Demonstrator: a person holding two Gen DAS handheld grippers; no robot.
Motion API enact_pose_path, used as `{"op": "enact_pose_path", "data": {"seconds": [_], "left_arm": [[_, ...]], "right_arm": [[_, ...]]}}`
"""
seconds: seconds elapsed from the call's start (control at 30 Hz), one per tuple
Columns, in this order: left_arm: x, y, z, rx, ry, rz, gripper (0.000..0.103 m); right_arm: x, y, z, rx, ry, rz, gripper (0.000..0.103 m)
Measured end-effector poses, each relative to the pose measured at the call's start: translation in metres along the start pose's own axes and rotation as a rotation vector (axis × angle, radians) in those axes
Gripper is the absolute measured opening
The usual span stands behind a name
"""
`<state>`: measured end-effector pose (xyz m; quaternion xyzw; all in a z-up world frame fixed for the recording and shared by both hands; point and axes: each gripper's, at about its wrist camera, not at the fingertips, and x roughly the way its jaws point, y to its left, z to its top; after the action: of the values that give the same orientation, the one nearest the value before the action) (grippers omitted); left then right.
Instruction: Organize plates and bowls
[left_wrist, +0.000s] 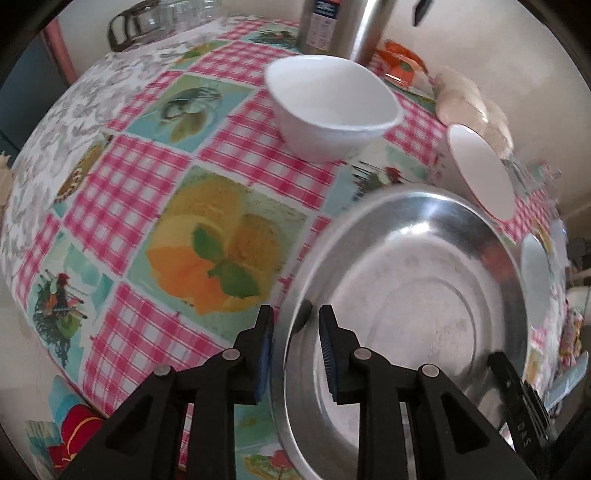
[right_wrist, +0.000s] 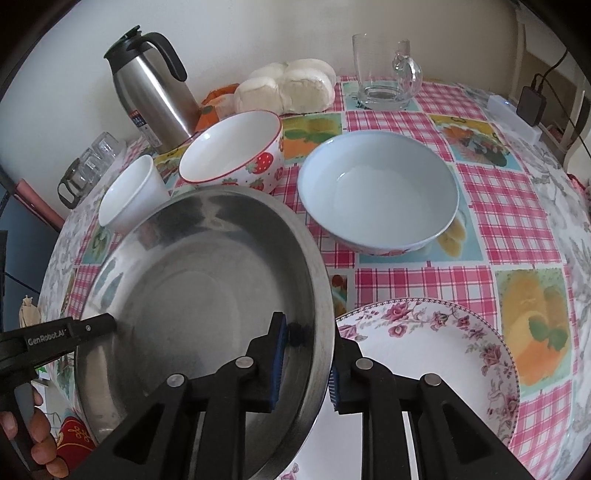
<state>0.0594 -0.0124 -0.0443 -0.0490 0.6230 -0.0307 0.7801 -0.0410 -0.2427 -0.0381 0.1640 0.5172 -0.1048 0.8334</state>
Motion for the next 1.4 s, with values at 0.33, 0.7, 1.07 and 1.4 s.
{"op": "enact_pose_path", "data": {"seconds": [0.33, 0.7, 1.07, 1.4], "left_arm": [[0.001, 0.005, 0.003, -0.028, -0.006, -0.027, 0.028], [-0.004, 0.01, 0.003, -0.056, -0.019, -0.029, 0.028], [0.001, 0.005, 0.002, -0.04, -0.001, -0.013, 0.028], [-0.009, 0.004, 0.006, -0.045, -0.032, -0.035, 0.028]], "right_arm": [[0.003, 0.001, -0.001, -0.016, 0.013, -0.026, 0.025], [0.003, -0.002, -0.001, 0.005, 0.012, -0.019, 0.027], [0.004, -0.002, -0.001, 0.008, 0.012, -0.018, 0.029], [-0.001, -0.005, 0.0, 0.022, -0.001, -0.042, 0.032]]}}
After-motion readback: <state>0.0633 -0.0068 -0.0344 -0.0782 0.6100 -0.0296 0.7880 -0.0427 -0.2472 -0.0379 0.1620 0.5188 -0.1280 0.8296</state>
